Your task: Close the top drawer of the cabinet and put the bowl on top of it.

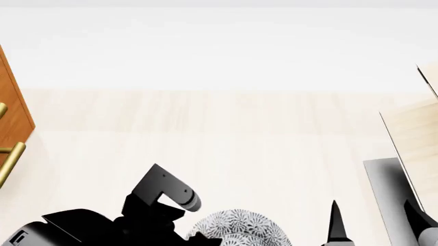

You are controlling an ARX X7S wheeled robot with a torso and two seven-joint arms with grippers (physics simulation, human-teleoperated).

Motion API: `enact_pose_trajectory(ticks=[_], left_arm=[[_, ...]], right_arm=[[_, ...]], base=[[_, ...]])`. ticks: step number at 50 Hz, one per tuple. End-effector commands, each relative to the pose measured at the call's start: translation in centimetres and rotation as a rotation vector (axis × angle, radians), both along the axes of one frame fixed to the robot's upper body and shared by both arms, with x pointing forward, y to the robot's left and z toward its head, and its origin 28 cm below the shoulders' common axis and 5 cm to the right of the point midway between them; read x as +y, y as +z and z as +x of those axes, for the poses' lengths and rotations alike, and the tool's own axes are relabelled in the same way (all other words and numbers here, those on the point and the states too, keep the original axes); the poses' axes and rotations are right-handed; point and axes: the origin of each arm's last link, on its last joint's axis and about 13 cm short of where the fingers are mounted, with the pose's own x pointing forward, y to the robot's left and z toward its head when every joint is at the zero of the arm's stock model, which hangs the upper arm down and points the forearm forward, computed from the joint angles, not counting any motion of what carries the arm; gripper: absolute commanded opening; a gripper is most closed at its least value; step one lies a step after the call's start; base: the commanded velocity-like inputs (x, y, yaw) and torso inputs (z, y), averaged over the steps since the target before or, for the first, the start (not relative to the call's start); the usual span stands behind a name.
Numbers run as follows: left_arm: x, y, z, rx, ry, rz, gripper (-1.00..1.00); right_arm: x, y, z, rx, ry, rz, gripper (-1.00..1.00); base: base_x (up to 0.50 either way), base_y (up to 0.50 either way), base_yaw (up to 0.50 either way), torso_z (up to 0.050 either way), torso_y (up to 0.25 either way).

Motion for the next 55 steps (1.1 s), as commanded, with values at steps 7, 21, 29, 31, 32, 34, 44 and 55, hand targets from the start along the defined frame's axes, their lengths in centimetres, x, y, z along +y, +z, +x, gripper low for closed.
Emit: enact_pose_trajectory(ticks=[7, 21, 29, 31, 32, 34, 44, 55], left_arm=[[-0.6, -1.1, 0.0, -0.002, -0.011, -0.007, 1.00], [-0.7, -1.3, -0.1, -0.004, 0.003, -0.011, -1.00], [-0.7, -1.4, -0.2, -0.008, -0.006, -0.002, -1.00], [-0.6, -1.3, -0.2, -0.009, -0.006, -0.004, -1.00], [-0.6, -1.3, -0.2, -0.009, -0.005, -0.003, -1.00], [-0.6, -1.3, -0.2, -0.011, -0.004, -0.001, -1.00], [-0.5, -1.3, -0.3, -0.013, 0.002, 0.000, -1.00], [-0.3, -0.1, -0.2, -0.038, 0.021, -0.003, -1.00]], right_arm=[[-0.2, -0.2, 0.0, -0.004, -0.002, 0.003, 1.00], [-0.3, -0.5, 0.0, -0.002, -0.006, 0.008, 1.00], [-0.4, -0.4, 0.0, 0.000, -0.008, 0.009, 1.00], [-0.4, -0.6, 0.1, 0.001, -0.008, 0.010, 1.00], [-0.3, -0.6, 0.1, 0.001, -0.007, 0.010, 1.00], [-0.3, -0.6, 0.0, 0.001, -0.006, 0.012, 1.00], [-0.2, -0.4, 0.1, -0.002, -0.005, 0.009, 1.00], [-0.2, 0.0, 0.0, -0.008, -0.002, 0.005, 1.00]], base=[[0.00, 0.00, 0.00, 0.000, 0.000], [0.00, 0.00, 0.00, 0.000, 0.000], [0.00, 0.00, 0.00, 0.000, 0.000], [0.00, 0.00, 0.00, 0.000, 0.000], [0.00, 0.00, 0.00, 0.000, 0.000], [0.00, 0.00, 0.00, 0.000, 0.000], [0.00, 0.00, 0.00, 0.000, 0.000], [0.00, 0.00, 0.00, 0.000, 0.000]])
